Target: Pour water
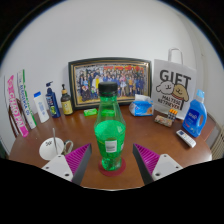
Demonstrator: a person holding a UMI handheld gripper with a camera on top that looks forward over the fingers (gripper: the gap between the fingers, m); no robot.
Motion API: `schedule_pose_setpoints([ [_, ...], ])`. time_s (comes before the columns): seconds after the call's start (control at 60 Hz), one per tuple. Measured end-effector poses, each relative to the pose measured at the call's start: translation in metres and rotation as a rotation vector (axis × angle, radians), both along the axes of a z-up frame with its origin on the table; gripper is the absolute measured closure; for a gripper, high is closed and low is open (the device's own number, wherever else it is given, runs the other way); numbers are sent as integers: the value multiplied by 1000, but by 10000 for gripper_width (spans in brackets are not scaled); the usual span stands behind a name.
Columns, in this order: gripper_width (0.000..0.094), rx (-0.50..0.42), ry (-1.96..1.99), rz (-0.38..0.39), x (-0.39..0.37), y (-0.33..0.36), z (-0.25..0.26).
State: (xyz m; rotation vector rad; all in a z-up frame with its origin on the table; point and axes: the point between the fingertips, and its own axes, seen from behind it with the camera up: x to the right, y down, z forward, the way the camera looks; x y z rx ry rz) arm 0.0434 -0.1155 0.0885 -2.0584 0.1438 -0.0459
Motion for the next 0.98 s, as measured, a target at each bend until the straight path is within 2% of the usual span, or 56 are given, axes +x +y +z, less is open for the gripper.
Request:
schedule_pose_setpoints([
  [0.233, 84, -103, 4, -22, -43, -80, 50],
  [0.467, 83, -156, -41, 12, -97, -174, 101],
  [0.817, 84, -168, -87, -8, -111, -242, 117],
  [0.983, 80, -194, -84, 38, -121, -254, 111],
])
